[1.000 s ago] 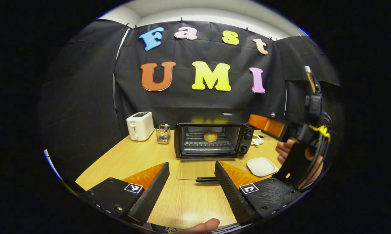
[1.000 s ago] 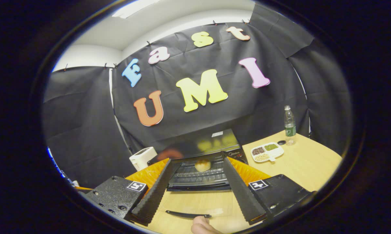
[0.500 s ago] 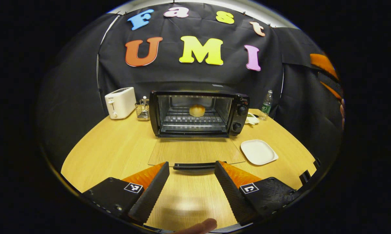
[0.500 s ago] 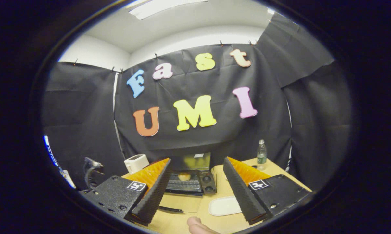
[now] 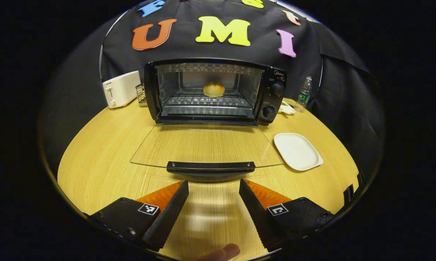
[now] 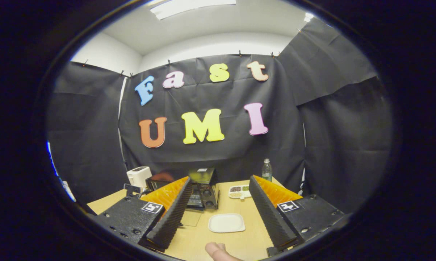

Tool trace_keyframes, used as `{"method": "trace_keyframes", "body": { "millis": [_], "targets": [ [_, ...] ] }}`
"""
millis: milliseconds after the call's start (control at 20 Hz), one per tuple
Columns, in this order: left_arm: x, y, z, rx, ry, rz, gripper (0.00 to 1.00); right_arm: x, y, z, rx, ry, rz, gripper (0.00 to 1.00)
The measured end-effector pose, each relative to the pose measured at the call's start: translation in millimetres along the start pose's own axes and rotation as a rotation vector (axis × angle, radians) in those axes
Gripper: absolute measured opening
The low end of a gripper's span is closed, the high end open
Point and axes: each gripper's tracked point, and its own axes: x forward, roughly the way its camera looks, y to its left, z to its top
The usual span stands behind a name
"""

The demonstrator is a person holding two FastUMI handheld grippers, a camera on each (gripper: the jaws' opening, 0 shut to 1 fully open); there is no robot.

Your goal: Open the electric oven with the left hand, put the food in, and close the electric oven.

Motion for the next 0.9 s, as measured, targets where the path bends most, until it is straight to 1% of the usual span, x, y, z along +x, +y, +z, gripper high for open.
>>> {"method": "trace_keyframes", "body": {
  "millis": [100,250,400,600,750,900],
  "targets": [
    [11.7,-1.4,-2.4,-0.001,0.020,0.010,0.93,-4.1,-10.9,-3.7,0.003,0.000,-0.005,0.96],
    [24.9,-2.4,-7.6,-0.011,0.053,0.022,0.93,-7.2,-29.3,-2.9,-0.001,-0.010,-0.043,0.96],
    [26.0,-1.4,-7.6,0.008,0.067,0.046,0.93,-8.1,-33.9,-6.1,0.009,-0.015,-0.041,0.96],
    [23.7,-1.3,-4.9,-0.015,0.074,0.048,0.93,-8.3,-33.3,-10.9,0.023,-0.004,-0.026,0.96],
    [17.2,-1.6,3.3,-0.001,0.053,0.056,0.93,-5.7,-33.5,-11.0,0.031,-0.015,-0.014,0.96],
    [10.5,0.8,14.9,0.016,0.031,0.065,0.93,-3.9,-36.2,-20.1,0.034,0.002,-0.012,0.96]
  ]
}}
